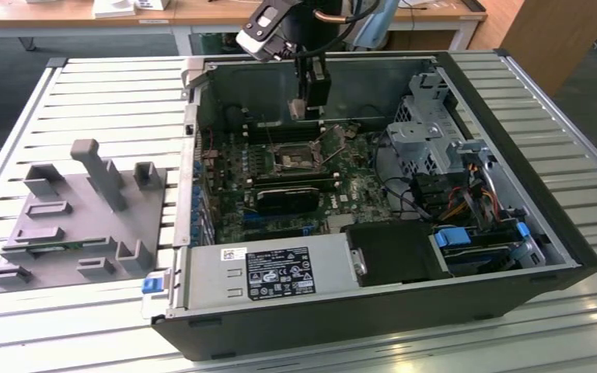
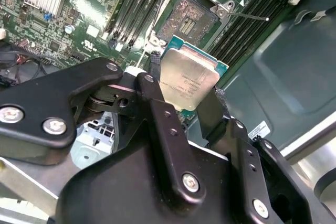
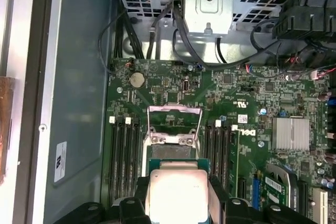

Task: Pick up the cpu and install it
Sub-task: 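Place the cpu into insertion slot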

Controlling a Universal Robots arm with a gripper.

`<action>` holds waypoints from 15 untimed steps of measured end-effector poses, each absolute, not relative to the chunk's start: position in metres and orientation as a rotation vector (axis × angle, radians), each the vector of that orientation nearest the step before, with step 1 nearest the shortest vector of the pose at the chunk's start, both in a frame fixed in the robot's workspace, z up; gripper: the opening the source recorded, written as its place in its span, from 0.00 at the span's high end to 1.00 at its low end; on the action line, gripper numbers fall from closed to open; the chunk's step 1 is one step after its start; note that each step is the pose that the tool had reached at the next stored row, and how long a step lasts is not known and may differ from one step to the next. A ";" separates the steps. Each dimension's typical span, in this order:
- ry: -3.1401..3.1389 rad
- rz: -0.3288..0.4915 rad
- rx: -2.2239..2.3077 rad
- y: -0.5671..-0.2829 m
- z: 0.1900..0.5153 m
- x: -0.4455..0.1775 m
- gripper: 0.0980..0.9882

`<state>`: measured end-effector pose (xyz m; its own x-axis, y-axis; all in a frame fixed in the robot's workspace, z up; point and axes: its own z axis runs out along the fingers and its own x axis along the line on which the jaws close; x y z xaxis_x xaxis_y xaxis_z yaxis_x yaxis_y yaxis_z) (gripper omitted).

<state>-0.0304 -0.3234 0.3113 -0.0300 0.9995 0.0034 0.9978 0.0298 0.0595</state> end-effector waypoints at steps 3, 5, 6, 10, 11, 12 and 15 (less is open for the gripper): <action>2.226 0.070 2.160 -0.323 0.306 -0.030 0.52; 2.226 0.070 2.160 -0.323 0.303 -0.031 0.52; 2.225 0.071 2.160 -0.323 0.302 -0.031 0.52; 2.219 0.073 2.164 -0.323 0.298 -0.031 0.52; 2.213 0.073 2.169 -0.323 0.296 -0.031 0.52; 2.210 0.073 2.173 -0.323 0.295 -0.031 0.52; 2.209 0.073 2.173 -0.323 0.290 -0.032 0.52</action>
